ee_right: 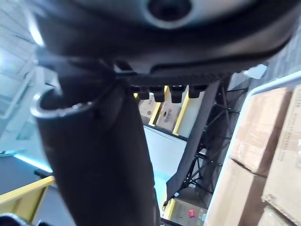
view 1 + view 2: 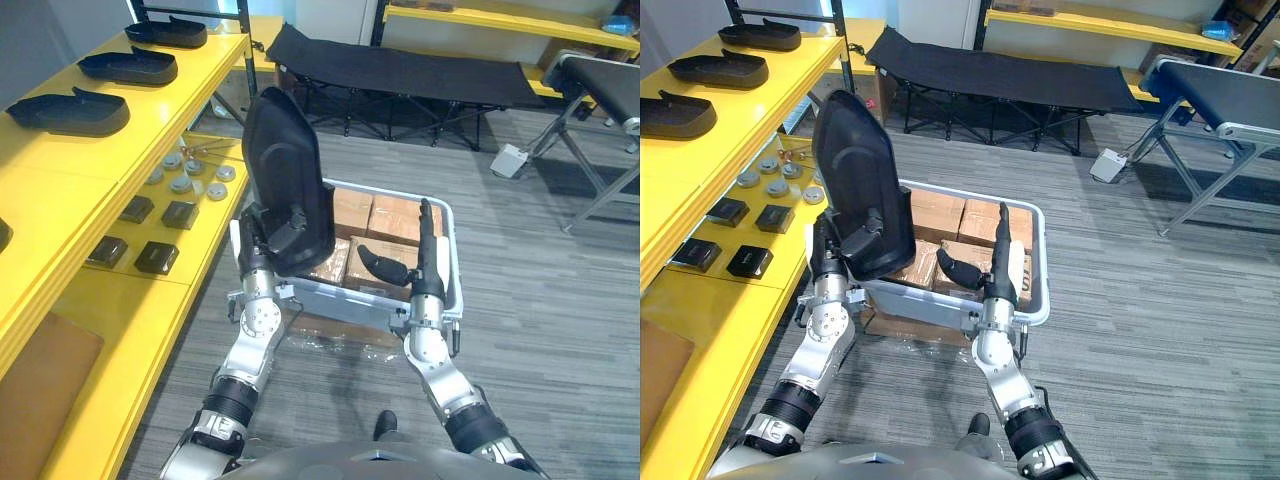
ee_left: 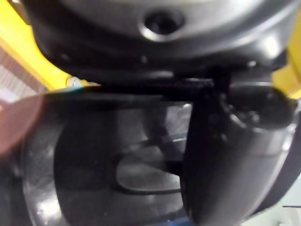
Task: Walk over and take three plastic housings, then place them on the shelf
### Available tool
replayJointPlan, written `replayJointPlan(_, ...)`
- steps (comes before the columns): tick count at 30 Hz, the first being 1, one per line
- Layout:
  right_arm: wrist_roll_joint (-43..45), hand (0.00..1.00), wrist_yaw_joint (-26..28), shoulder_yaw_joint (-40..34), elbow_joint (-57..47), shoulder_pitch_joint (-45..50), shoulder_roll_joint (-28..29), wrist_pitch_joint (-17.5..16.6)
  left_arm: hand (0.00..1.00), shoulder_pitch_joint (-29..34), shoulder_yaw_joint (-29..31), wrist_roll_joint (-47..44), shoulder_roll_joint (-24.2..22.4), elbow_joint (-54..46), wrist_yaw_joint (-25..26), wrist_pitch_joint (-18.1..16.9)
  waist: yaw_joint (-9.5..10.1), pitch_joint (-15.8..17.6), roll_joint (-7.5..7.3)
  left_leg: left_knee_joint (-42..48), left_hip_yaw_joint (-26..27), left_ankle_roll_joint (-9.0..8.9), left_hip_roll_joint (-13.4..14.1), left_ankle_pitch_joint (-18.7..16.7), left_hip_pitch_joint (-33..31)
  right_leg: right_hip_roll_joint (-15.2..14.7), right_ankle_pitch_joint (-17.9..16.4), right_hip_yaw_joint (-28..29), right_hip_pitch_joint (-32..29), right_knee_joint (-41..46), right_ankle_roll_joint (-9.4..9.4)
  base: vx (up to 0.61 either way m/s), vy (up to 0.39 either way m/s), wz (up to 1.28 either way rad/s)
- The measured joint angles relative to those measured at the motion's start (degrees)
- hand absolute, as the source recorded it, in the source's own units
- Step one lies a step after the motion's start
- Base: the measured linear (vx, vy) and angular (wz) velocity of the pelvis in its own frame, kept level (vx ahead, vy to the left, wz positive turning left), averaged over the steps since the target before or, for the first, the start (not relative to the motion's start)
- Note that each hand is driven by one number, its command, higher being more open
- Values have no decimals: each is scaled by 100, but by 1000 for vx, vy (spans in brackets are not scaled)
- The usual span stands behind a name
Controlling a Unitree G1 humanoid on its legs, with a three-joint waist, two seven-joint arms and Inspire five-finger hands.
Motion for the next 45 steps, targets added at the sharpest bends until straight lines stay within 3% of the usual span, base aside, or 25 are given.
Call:
replayJointPlan(5,497,100,143,-2,-502,436,-3,-10,0,339,124,502,5,-331,471,-1,-2,-19,44,105,68,1,0,-100,-20,-7,0,66,-37,0,0,7,8,-8)
replayJointPlan(8,850,100,329,-97,-790,649,-1,-39,0,456,286,468,-6,-484,475,-1,-12,-73,108,204,100,10,-1,-158,-99,-14,1,82,-104,29,-1,3,4,-7)
replayJointPlan(12,1625,100,1191,-510,-1079,1089,-7,-54,0,1116,610,0,-4,-1420,59,-33,-74,-175,282,232,124,14,1,-210,-100,-13,1,79,-108,30,-1,5,4,-2)
replayJointPlan(18,2513,100,2248,-765,-1514,1421,-46,-30,0,1925,1009,-830,6,-2884,-581,-147,-35,-193,329,398,37,24,8,-299,-221,-42,-5,-54,-99,29,-6,-9,3,4)
replayJointPlan(20,2933,100,2835,-774,-1779,1469,-63,274,0,2271,1338,-1295,6,-3299,-931,-160,101,-254,423,488,-357,42,5,-295,-411,-62,-39,-447,39,30,-30,-16,-5,70)
replayJointPlan(24,2842,100,3014,-519,-1642,1477,-250,604,0,2682,1852,-1373,9,-3729,-1072,-160,442,-278,479,513,-858,65,-27,-227,-604,-87,-122,-968,270,30,-16,-9,8,64)
replayJointPlan(31,2321,100,3097,-138,-1338,1088,-277,545,0,3388,2521,-1560,-20,-4131,-1379,-161,847,-307,501,488,-1417,62,-157,-170,-700,-155,-251,-1534,592,30,41,3,23,45)
replayJointPlan(36,2298,100,3152,219,-1307,669,-282,484,0,3820,3270,-2016,-333,-4142,-1563,-174,1134,-325,496,536,-1609,60,-188,-180,-802,-162,-318,-1717,670,33,73,28,32,18)
replayJointPlan(40,2231,100,3266,278,-1301,628,-315,485,0,4070,3424,-2041,-452,-4142,-1740,-232,1136,-299,523,945,-1872,110,-202,-281,-1035,-132,-428,-2113,1011,35,156,53,12,48)
replayJointPlan(43,2233,100,3240,204,-1300,642,-415,485,0,3804,3232,-2055,-439,-4142,-2140,-234,1013,-165,532,1106,-1775,391,-283,-77,-1397,-151,-579,-2717,1213,67,194,-5,3,92)
replayJointPlan(44,2233,100,3241,154,-1300,641,-456,485,0,3731,3174,-2055,-440,-4139,-2202,-234,982,-130,513,1090,-1745,416,-284,-36,-1390,-175,-608,-2790,1236,157,198,-23,36,83)
replayJointPlan(45,2232,100,3252,113,-1297,639,-490,484,0,3695,3105,-2061,-438,-4140,-2303,-245,1016,-54,593,1054,-1788,378,-283,16,-1390,-213,-712,-2854,1235,324,207,-24,49,39)
